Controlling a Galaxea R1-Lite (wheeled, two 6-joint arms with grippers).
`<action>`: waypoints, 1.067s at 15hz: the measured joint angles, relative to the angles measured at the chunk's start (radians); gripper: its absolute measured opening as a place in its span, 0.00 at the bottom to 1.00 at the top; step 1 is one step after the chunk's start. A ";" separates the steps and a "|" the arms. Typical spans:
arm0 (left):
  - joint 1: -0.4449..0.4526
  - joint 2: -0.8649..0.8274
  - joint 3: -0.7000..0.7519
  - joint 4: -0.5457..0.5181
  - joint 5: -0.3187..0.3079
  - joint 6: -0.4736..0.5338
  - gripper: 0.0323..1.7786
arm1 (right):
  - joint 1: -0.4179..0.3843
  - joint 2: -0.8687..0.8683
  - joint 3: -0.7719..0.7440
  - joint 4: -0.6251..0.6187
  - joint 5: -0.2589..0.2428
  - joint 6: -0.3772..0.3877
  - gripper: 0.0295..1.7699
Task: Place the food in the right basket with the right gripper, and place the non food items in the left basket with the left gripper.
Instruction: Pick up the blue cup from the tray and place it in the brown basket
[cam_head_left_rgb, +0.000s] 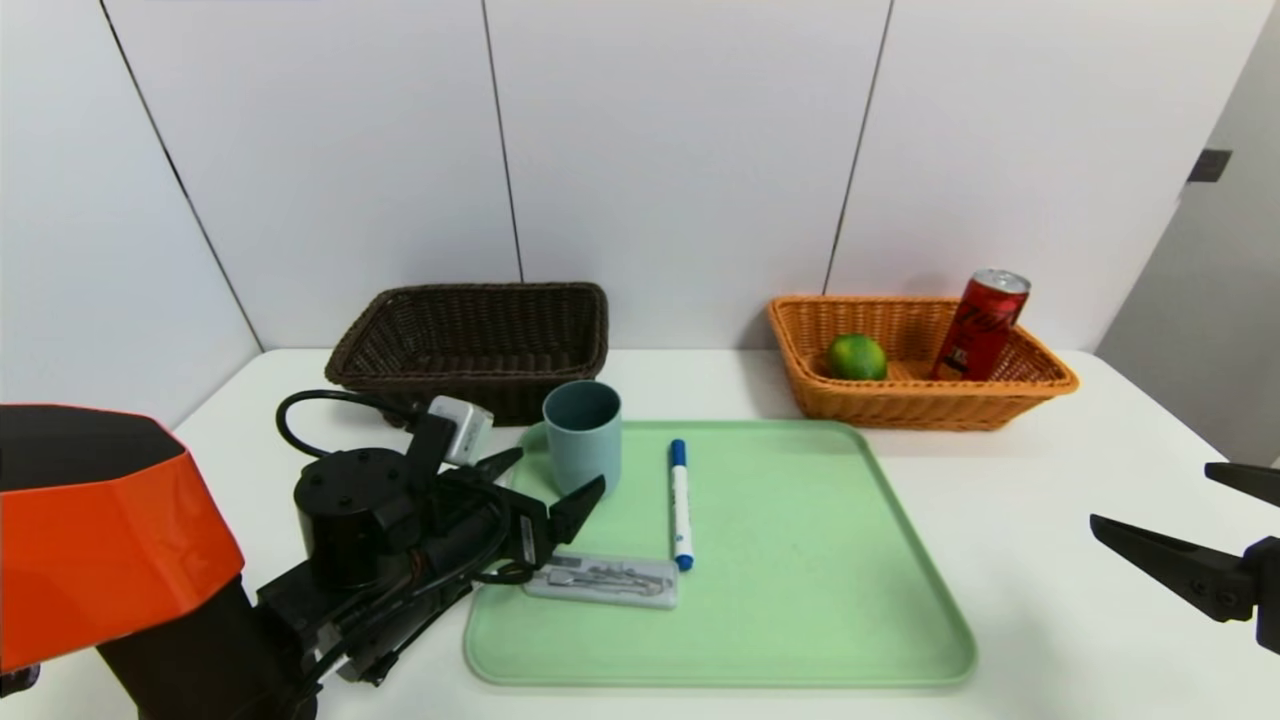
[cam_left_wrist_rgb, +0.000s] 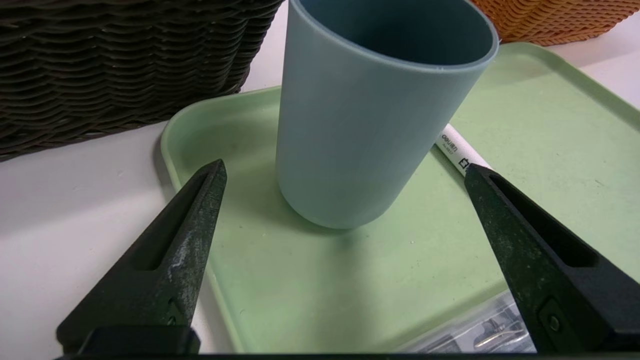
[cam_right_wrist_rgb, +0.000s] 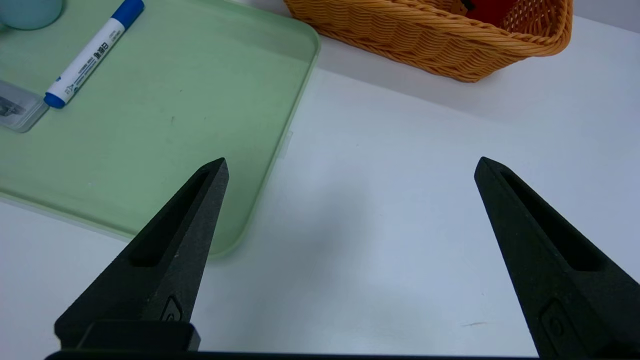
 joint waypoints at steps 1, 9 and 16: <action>-0.003 0.002 -0.009 0.000 0.001 0.001 0.95 | 0.000 0.000 0.001 0.000 0.000 0.000 0.96; -0.038 0.057 -0.097 0.000 0.043 0.005 0.95 | 0.000 0.002 0.003 0.000 0.007 0.006 0.96; -0.041 0.097 -0.157 0.000 0.063 0.004 0.95 | 0.000 0.012 0.005 -0.006 0.005 0.009 0.96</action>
